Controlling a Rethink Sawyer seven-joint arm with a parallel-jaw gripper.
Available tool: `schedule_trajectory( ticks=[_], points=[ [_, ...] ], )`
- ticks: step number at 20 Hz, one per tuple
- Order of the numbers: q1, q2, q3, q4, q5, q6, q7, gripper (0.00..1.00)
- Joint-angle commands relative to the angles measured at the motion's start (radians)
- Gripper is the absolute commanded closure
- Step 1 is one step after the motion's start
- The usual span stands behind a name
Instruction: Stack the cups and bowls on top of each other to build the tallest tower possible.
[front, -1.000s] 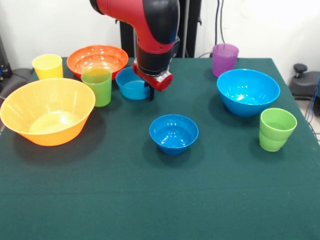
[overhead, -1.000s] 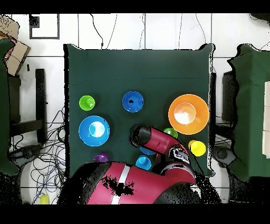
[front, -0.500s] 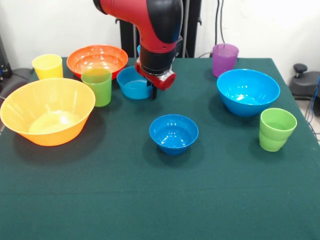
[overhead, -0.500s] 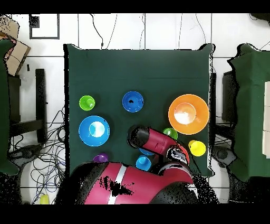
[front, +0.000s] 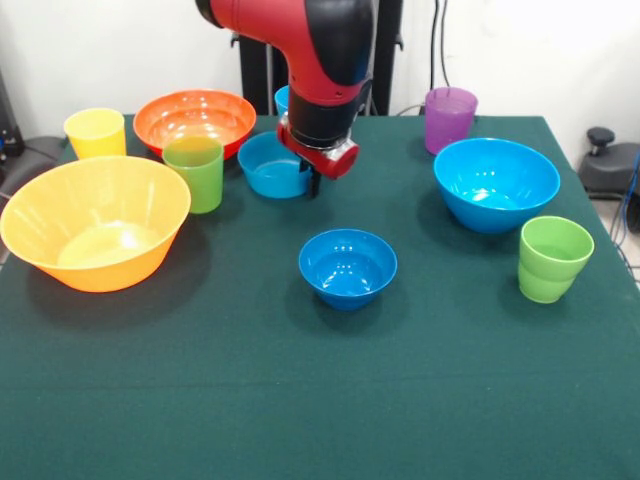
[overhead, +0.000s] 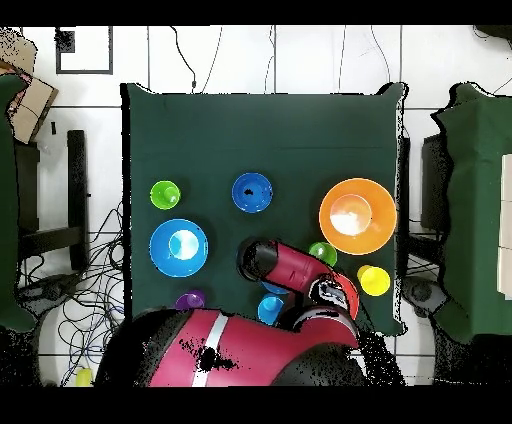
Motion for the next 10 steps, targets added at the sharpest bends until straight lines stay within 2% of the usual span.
schedule_trajectory(
  ticks=[1,10],
  points=[
    [0.037,0.017,0.077,-0.112,0.056,0.074,0.140,1.00],
    [0.073,0.031,0.038,-0.201,0.067,0.159,0.142,1.00]
  ],
)
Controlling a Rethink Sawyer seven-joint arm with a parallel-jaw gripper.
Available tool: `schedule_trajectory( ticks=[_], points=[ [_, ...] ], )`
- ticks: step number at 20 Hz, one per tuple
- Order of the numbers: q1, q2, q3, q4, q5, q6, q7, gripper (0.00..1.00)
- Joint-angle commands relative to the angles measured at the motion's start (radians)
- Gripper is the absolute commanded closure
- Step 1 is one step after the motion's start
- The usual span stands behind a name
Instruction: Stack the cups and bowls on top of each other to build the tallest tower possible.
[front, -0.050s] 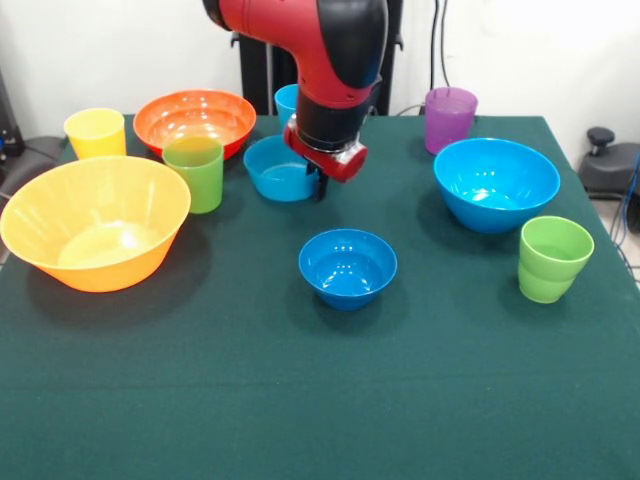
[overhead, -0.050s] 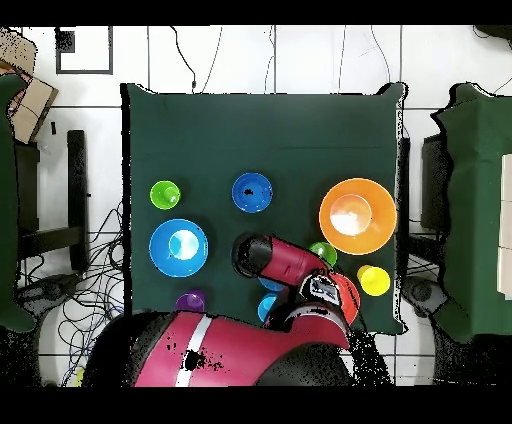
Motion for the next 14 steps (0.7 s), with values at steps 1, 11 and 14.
schedule_trajectory(
  ticks=[1,11,14],
  points=[
    [0.037,0.029,0.045,-0.167,0.059,0.127,0.142,1.00],
    [0.077,0.049,-0.004,-0.259,0.069,0.239,0.157,1.00],
    [0.094,0.057,-0.011,-0.284,0.076,0.277,0.170,1.00]
  ],
)
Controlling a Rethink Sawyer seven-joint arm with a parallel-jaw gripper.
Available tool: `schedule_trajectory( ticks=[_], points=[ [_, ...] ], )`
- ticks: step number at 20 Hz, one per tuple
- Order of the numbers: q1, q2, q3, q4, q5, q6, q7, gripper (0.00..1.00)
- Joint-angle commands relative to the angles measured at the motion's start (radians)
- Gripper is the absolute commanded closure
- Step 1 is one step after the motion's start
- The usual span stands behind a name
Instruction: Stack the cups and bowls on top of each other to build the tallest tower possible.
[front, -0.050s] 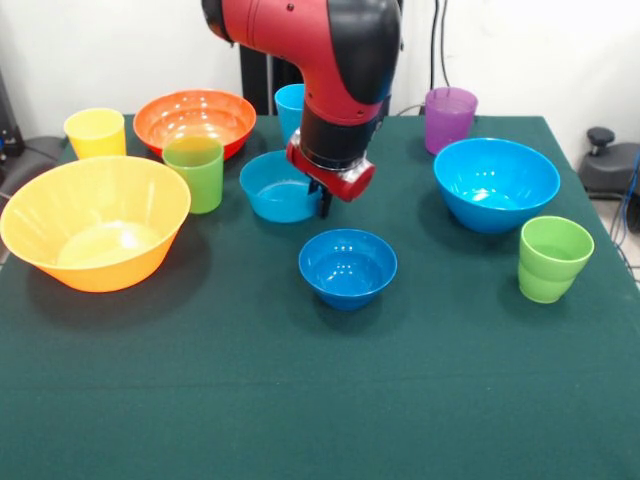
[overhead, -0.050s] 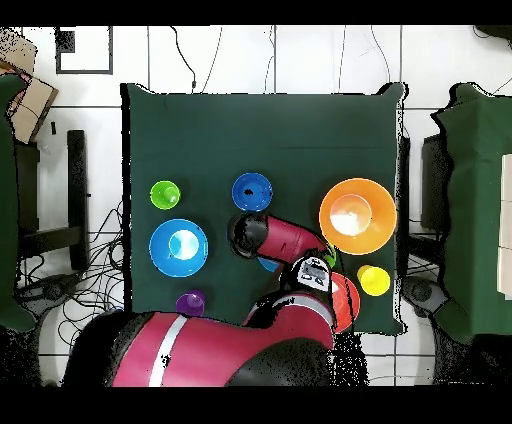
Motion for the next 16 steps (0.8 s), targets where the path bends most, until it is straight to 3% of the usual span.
schedule_trajectory(
  ticks=[1,6,9,16],
  points=[
    [0.048,0.037,0.027,-0.159,0.052,0.176,0.175,1.00],
    [0.070,0.062,0.019,-0.223,0.065,0.245,0.190,1.00],
    [0.053,0.049,0.027,-0.180,0.065,0.217,0.173,1.00],
    [0.072,0.056,0.024,-0.203,0.082,0.244,0.186,1.00]
  ],
)
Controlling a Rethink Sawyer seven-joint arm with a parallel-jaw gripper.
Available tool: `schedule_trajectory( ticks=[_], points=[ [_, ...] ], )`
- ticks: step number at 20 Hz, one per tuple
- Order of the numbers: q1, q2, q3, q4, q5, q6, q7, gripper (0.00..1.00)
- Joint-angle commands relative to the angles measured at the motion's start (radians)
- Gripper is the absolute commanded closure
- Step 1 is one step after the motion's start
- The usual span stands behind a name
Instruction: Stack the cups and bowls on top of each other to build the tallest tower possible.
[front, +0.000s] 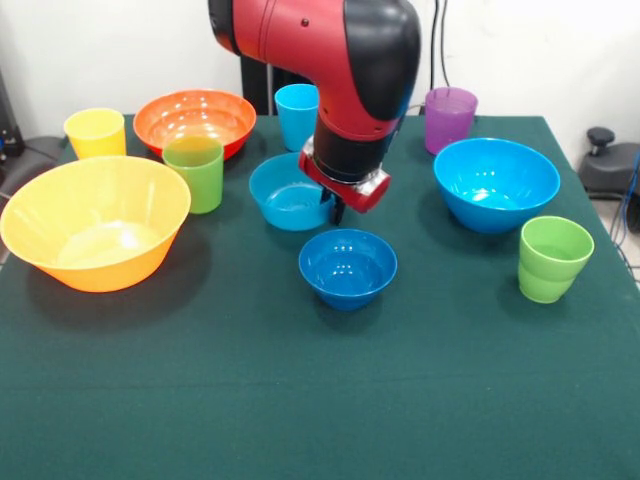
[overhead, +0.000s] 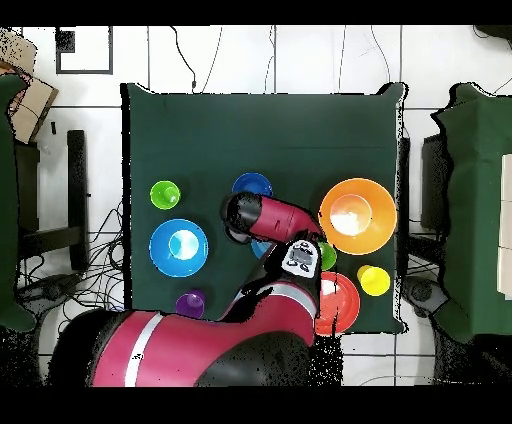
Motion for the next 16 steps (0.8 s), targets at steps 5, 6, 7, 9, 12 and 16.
schedule_trajectory(
  ticks=[5,6,7,9,12,16],
  points=[
    [0.029,0.013,0.051,-0.073,0.046,0.104,0.180,1.00],
    [0.029,0.009,0.049,-0.073,0.046,0.112,0.178,1.00],
    [0.028,0.005,0.050,-0.071,0.047,0.117,0.176,1.00],
    [0.029,-0.002,0.053,-0.063,0.049,0.122,0.175,1.00],
    [0.027,-0.009,0.052,-0.058,0.049,0.125,0.171,1.00],
    [0.027,-0.003,0.047,-0.069,0.049,0.132,0.170,1.00]
  ],
)
